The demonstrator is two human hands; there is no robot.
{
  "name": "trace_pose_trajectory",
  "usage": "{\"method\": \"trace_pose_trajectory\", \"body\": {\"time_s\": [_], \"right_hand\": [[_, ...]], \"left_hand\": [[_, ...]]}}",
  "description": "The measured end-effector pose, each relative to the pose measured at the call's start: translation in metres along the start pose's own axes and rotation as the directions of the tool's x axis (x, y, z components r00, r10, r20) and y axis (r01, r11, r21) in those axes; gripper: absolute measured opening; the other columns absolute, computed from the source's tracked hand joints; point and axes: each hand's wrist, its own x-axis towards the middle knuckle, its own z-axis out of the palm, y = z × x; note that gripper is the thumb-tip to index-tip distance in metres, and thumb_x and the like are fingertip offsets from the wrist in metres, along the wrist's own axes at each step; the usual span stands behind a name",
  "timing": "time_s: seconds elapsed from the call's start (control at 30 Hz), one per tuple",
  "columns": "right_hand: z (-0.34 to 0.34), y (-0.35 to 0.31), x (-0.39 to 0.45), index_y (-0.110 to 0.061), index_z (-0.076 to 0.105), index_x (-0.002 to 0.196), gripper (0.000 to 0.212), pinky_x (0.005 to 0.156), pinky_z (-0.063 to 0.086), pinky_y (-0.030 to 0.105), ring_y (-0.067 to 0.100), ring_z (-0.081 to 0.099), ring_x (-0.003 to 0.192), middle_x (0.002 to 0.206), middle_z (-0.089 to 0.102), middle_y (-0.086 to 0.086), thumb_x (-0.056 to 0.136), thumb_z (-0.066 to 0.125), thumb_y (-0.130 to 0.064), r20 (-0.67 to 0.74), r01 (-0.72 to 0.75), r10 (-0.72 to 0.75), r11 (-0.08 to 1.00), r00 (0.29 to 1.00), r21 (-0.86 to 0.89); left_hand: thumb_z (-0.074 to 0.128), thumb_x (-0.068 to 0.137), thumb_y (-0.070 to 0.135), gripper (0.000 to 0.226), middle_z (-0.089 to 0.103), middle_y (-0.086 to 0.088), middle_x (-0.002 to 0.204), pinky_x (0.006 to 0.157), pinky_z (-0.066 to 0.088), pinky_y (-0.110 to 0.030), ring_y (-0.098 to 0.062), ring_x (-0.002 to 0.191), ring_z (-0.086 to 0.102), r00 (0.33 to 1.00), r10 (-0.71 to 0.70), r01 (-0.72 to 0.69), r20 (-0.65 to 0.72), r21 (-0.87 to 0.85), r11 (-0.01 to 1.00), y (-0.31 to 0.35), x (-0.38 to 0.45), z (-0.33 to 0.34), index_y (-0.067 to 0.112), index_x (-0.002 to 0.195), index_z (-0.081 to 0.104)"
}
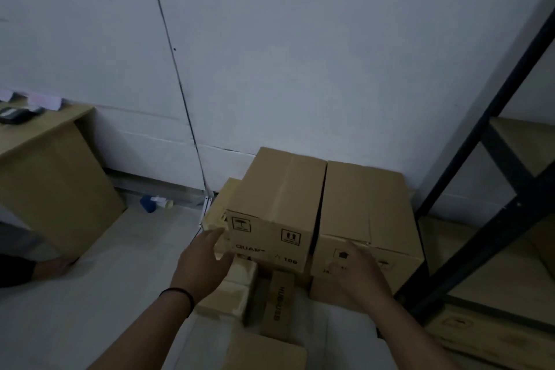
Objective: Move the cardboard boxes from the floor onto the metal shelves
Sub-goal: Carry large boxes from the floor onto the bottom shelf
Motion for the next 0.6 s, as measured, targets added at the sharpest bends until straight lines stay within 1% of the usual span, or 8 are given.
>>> {"method": "trace_pose_trajectory", "body": {"time_s": [0.07, 0.23, 0.37, 0.43, 0.53, 0.6], "right_hand": [[0.003, -0.004, 0.01, -0.025, 0.043, 0.137, 0.054, 0.094, 0.048, 0.036, 0.025, 0.052, 0.118, 0.134, 0.047, 0.009, 0.088, 0.056, -0.046, -0.012, -0.019, 0.019, 1.0, 1.0, -0.004], [0.008, -0.013, 0.042, -0.018, 0.042, 0.139, 0.056, 0.101, 0.043, 0.035, 0.027, 0.048, 0.126, 0.141, 0.044, 0.01, 0.091, 0.056, -0.042, -0.017, -0.061, 0.061, 0.998, 0.998, -0.011], [0.009, -0.024, 0.074, -0.013, 0.041, 0.138, 0.052, 0.096, 0.042, 0.029, 0.027, 0.045, 0.128, 0.142, 0.042, 0.012, 0.095, 0.052, -0.038, 0.009, -0.065, 0.065, 0.997, 0.998, -0.05], [0.008, -0.028, 0.086, -0.013, 0.04, 0.139, 0.05, 0.094, 0.042, 0.028, 0.026, 0.046, 0.127, 0.141, 0.041, 0.011, 0.096, 0.05, -0.037, 0.021, -0.07, 0.072, 0.995, 0.997, -0.074], [0.013, -0.031, 0.107, -0.014, 0.041, 0.138, 0.049, 0.094, 0.041, 0.027, 0.025, 0.045, 0.128, 0.141, 0.04, 0.009, 0.096, 0.05, -0.038, 0.03, -0.098, 0.1, 0.993, 0.994, -0.072], [0.018, -0.034, 0.122, -0.015, 0.044, 0.135, 0.048, 0.094, 0.042, 0.028, 0.025, 0.046, 0.126, 0.138, 0.042, 0.009, 0.095, 0.05, -0.04, 0.032, -0.122, 0.125, 0.99, 0.992, -0.072]], "left_hand": [[0.062, 0.088, 0.039, 0.055, 0.053, 0.001, 0.138, 0.102, 0.043, -0.038, -0.017, 0.124, 0.049, 1.0, 0.008, -0.007, 0.027, -0.015, 1.0, -0.003, 0.018, 0.001, 0.021, 0.139, 0.048], [0.064, 0.088, 0.036, 0.053, 0.056, 0.0, 0.132, 0.097, 0.046, -0.035, -0.018, 0.118, 0.052, 0.999, 0.005, -0.004, 0.05, -0.024, 1.0, -0.003, 0.054, 0.003, 0.023, 0.137, 0.049], [0.064, 0.088, 0.038, 0.057, 0.054, 0.0, 0.134, 0.095, 0.044, -0.031, -0.016, 0.116, 0.052, 0.998, -0.022, 0.023, 0.062, -0.028, 0.999, -0.006, 0.085, 0.008, 0.022, 0.14, 0.046], [0.064, 0.089, 0.037, 0.058, 0.051, -0.001, 0.137, 0.097, 0.041, -0.031, -0.018, 0.12, 0.05, 0.996, -0.042, 0.044, 0.074, -0.033, 0.998, -0.008, 0.096, 0.011, 0.021, 0.141, 0.044], [0.063, 0.09, 0.034, 0.061, 0.046, -0.003, 0.144, 0.104, 0.038, -0.034, -0.021, 0.129, 0.044, 0.994, -0.051, 0.055, 0.1, -0.037, 0.998, -0.011, 0.119, 0.019, 0.018, 0.144, 0.039], [0.063, 0.09, 0.033, 0.063, 0.042, -0.004, 0.147, 0.105, 0.036, -0.032, -0.021, 0.131, 0.042, 0.992, -0.042, 0.048, 0.122, -0.042, 0.998, -0.015, 0.138, 0.023, 0.018, 0.145, 0.036]]}}
